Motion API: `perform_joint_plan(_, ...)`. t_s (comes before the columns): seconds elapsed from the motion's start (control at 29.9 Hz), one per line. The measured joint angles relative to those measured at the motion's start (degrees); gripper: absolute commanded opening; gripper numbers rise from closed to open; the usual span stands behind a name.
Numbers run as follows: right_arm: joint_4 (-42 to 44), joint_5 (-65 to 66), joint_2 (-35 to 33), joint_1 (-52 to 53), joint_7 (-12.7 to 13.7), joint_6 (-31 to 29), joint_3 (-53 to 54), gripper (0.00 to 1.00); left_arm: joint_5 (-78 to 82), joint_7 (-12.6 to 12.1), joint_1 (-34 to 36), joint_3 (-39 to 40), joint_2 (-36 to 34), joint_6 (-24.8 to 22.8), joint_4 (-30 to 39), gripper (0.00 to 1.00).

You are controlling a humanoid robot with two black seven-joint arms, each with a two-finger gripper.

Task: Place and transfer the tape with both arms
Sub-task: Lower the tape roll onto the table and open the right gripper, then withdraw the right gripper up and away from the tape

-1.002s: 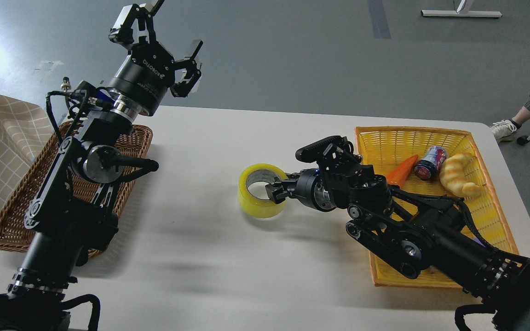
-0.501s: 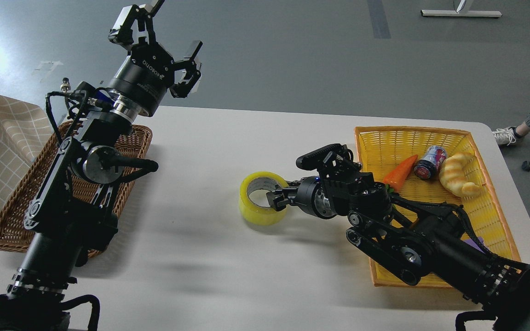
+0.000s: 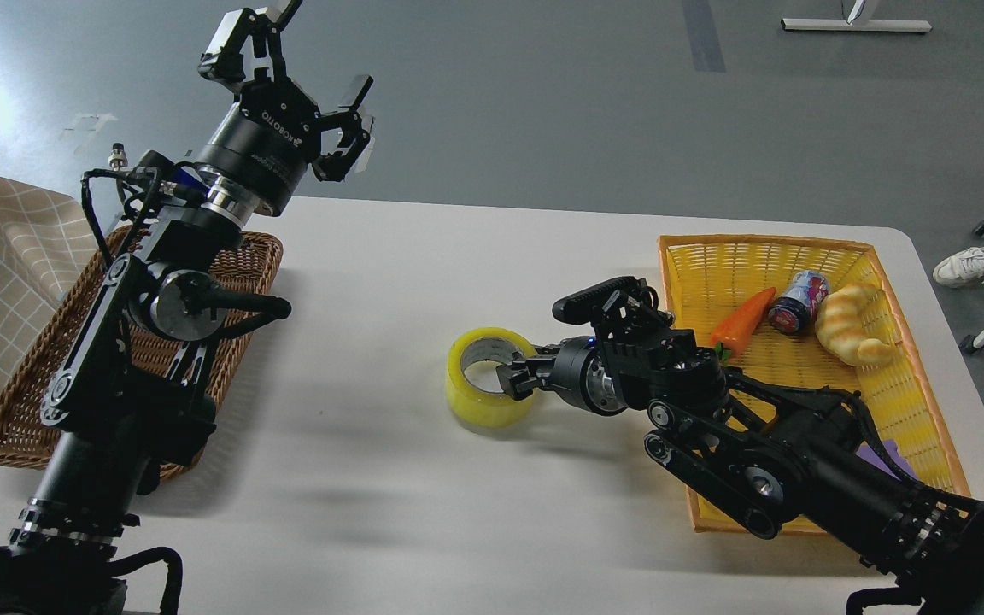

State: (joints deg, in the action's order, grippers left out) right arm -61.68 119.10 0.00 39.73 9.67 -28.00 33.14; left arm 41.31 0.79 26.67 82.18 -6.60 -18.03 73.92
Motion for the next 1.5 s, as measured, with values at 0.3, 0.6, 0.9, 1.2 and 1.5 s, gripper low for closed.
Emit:
perform_joint_plan(0.3, 0.0, -0.1, 0.0, -0.1, -0.1, 0.0, 0.0, 0.24, 0.0, 0.0, 0.0, 0.1, -0.4, 0.0, 0.0, 0.98)
perform_joint_plan(0.6, 0.1, -0.3, 0.0, -0.8, -0.1, 0.0, 0.1, 0.25, 0.0, 0.0, 0.0, 0.1, -1.1, 0.0, 0.0, 0.98)
perform_joint_plan(0.9, -0.1, -0.4, 0.0, -2.1, -0.2, 0.0, 0.5, 0.81, 0.0, 0.0, -0.5, 0.3, -1.6, -0.1, 0.0, 0.98)
perform_joint_plan(1.2, -0.8, -0.8, 0.0, -1.4, -0.3, 0.0, 4.3, 0.98, 0.0, 0.0, -0.6, 0.4, -1.7, -0.1, 0.0, 0.98)
perform_joint_plan(1.5, -4.6, -0.9, 0.0, -0.8, -0.1, 0.0, 13.1, 0.99, 0.0, 0.0, -0.6, 0.4, -1.9, -0.1, 0.0, 0.98)
